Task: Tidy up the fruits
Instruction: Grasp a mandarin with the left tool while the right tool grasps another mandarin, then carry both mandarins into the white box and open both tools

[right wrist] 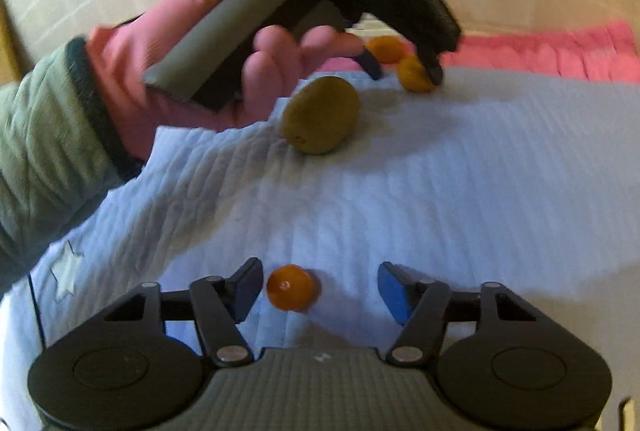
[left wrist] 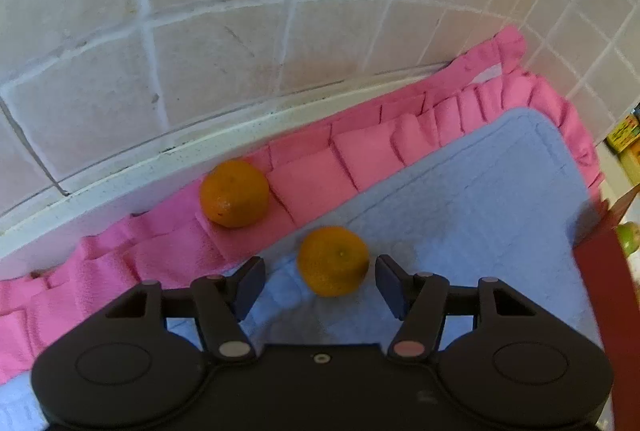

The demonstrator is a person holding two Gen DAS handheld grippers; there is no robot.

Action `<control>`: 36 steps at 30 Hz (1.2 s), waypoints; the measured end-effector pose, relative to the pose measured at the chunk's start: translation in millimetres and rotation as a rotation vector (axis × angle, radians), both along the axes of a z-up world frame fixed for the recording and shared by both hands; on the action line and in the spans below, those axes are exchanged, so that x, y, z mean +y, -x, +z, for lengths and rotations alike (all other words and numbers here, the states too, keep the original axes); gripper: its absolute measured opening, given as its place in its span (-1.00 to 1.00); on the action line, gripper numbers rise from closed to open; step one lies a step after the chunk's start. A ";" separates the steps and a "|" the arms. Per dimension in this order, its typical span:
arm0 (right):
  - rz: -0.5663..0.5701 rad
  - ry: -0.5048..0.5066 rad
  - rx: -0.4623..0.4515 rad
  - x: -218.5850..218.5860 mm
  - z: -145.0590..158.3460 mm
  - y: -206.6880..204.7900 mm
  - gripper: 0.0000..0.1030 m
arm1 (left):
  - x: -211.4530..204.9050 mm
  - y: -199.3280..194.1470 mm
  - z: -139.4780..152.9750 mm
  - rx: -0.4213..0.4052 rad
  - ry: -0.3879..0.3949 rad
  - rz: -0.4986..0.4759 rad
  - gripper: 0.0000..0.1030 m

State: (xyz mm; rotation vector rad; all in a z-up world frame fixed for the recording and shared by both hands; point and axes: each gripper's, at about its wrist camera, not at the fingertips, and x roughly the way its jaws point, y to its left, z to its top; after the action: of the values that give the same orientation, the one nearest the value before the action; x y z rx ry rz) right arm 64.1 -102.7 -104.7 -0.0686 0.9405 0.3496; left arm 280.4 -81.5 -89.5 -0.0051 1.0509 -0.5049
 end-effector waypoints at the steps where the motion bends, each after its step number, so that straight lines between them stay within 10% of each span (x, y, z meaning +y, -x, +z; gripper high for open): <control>1: 0.016 0.011 -0.006 4.3 -1.5 -2.9 0.12 | 4.1 -2.0 -0.6 0.014 0.032 0.005 0.39; 8: 0.077 0.107 -0.055 18.2 -2.8 7.4 -0.25 | 17.6 -4.9 -2.7 0.051 0.099 0.031 0.17; 19: 0.059 0.061 -0.059 11.6 5.8 11.9 -0.52 | -31.5 10.6 4.6 -0.105 -0.131 -0.027 -0.13; 36: -0.270 0.000 -0.300 -107.6 105.9 72.7 -0.51 | -102.7 102.9 130.5 -0.314 0.074 -0.226 -0.13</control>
State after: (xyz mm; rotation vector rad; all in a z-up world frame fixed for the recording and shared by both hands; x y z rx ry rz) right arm -8.6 -210.3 1.2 0.0071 0.6416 0.0849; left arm 177.5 -184.2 41.0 0.1248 0.7275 -0.7242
